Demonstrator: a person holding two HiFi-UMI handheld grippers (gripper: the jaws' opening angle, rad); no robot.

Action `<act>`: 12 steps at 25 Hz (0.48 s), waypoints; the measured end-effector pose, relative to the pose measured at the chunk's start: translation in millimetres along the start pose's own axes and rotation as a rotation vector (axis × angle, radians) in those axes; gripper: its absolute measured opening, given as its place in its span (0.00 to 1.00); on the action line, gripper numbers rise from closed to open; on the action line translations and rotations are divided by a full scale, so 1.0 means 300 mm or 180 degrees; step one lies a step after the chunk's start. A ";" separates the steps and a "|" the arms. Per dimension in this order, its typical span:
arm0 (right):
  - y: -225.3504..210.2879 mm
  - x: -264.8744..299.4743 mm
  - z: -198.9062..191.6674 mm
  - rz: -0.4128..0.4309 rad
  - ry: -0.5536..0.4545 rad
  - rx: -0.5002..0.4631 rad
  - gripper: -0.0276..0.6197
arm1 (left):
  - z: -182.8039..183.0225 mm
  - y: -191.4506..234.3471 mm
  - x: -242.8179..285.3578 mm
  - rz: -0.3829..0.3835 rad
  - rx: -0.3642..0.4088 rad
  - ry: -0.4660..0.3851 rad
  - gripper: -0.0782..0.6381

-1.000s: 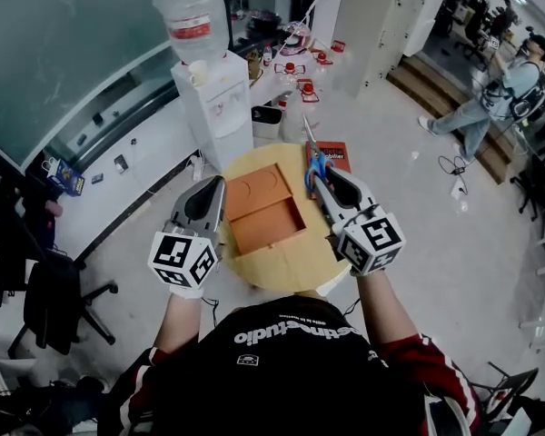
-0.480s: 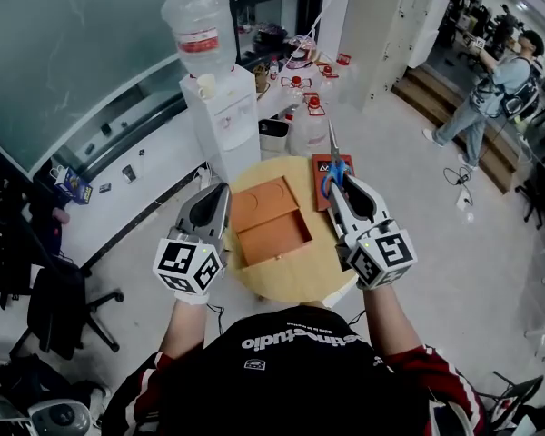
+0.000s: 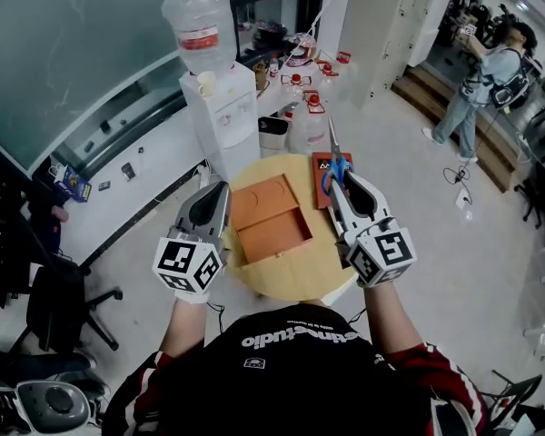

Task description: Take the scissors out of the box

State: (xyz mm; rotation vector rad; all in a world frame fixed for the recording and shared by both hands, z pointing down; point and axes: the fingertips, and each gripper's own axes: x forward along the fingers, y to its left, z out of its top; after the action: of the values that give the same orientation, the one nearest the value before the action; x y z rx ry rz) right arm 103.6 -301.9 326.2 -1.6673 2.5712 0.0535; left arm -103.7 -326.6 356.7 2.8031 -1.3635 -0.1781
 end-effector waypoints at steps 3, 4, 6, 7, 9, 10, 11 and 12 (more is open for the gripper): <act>0.001 0.000 -0.002 0.0008 0.0009 -0.0024 0.21 | -0.003 -0.002 0.002 0.0001 -0.0012 -0.0007 0.13; 0.001 0.001 -0.003 0.0009 0.0011 -0.0030 0.21 | -0.004 -0.001 0.003 0.0002 -0.0017 -0.0007 0.13; 0.000 0.005 -0.003 0.0009 0.0016 -0.0032 0.21 | -0.006 0.003 0.004 0.0005 -0.0027 -0.0002 0.13; 0.000 0.007 -0.003 0.0009 0.0017 -0.0029 0.21 | -0.007 0.005 0.004 0.0007 -0.0031 0.0000 0.13; 0.000 0.012 -0.005 0.0006 0.0017 -0.0022 0.21 | -0.010 0.010 0.004 0.0010 -0.0037 0.0000 0.13; 0.000 0.012 -0.007 0.0002 0.0018 -0.0020 0.21 | -0.012 0.012 0.002 0.0012 -0.0039 0.0000 0.13; 0.001 0.011 -0.010 -0.0002 0.0021 -0.0023 0.21 | -0.013 0.013 -0.001 0.0015 -0.0040 -0.0002 0.13; 0.002 0.009 -0.012 -0.0008 0.0024 -0.0028 0.21 | -0.014 0.014 -0.005 0.0018 -0.0040 -0.0004 0.13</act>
State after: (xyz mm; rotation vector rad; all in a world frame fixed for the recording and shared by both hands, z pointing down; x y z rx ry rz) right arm 101.8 -304.4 329.6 -1.6767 2.5780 0.0585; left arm -107.3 -328.2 361.3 2.7890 -1.3656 -0.1875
